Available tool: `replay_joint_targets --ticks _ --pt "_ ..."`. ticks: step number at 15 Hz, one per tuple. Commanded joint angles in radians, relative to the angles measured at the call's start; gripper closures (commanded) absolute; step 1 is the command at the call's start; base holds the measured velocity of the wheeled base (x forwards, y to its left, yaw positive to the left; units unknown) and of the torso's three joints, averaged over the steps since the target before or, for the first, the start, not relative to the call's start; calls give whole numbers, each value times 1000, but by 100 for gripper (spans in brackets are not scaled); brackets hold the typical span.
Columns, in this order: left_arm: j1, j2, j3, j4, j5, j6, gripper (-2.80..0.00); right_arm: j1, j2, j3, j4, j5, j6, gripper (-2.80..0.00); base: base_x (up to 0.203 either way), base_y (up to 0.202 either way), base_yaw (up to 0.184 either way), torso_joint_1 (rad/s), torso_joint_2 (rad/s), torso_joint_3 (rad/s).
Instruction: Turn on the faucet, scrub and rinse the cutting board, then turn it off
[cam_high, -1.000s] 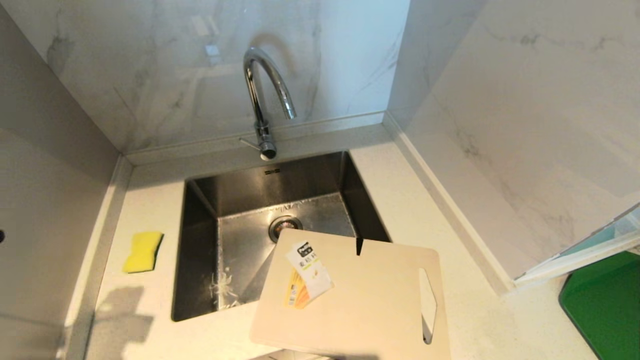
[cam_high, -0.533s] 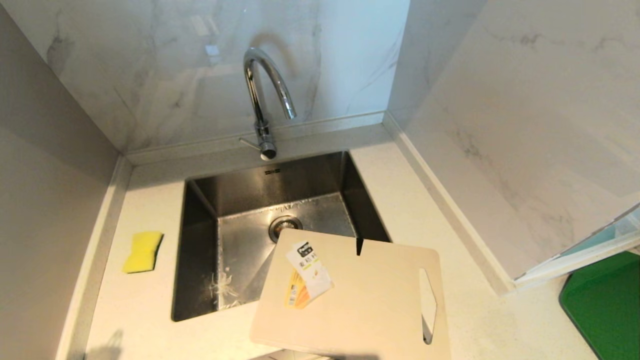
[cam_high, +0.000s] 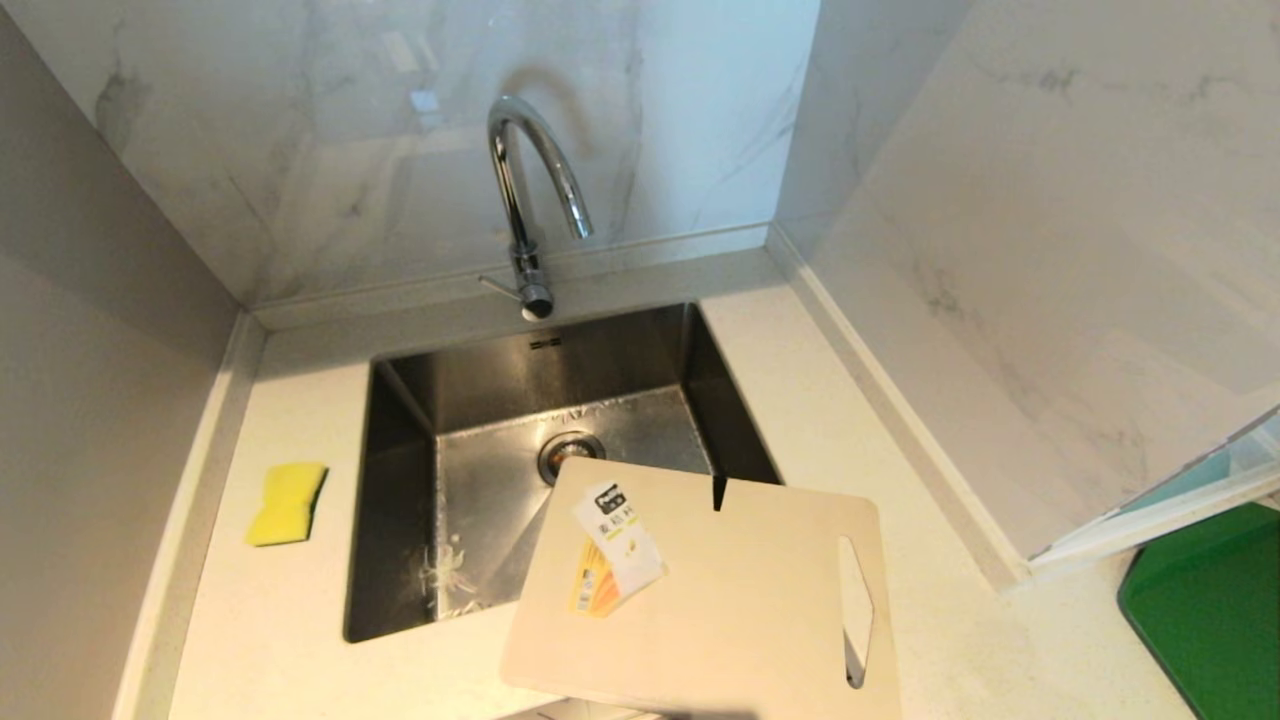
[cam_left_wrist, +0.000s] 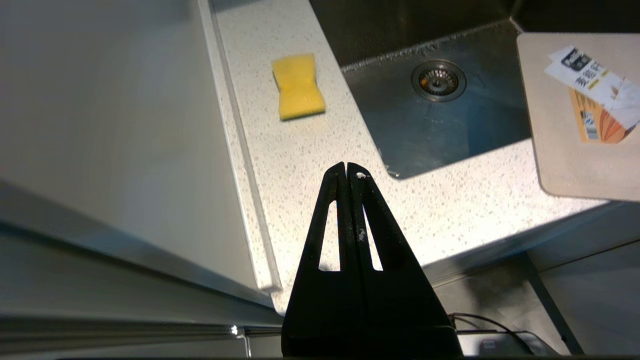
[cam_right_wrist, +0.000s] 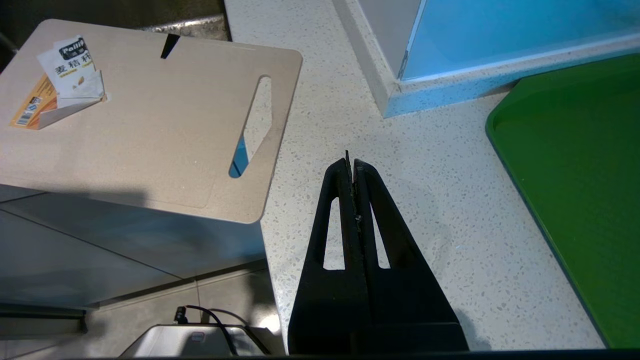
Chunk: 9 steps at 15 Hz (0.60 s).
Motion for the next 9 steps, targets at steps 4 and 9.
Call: replay_joint_targets --ticks 4,9 --pt "-4 -152 55 52 4 11 0 0 0 0 0 0 -1 0 0 0 0 0 0 0" --pt "-4 -210 56 119 13 11 0 0 0 0 0 0 -1 0 0 0 0 0 0 0"
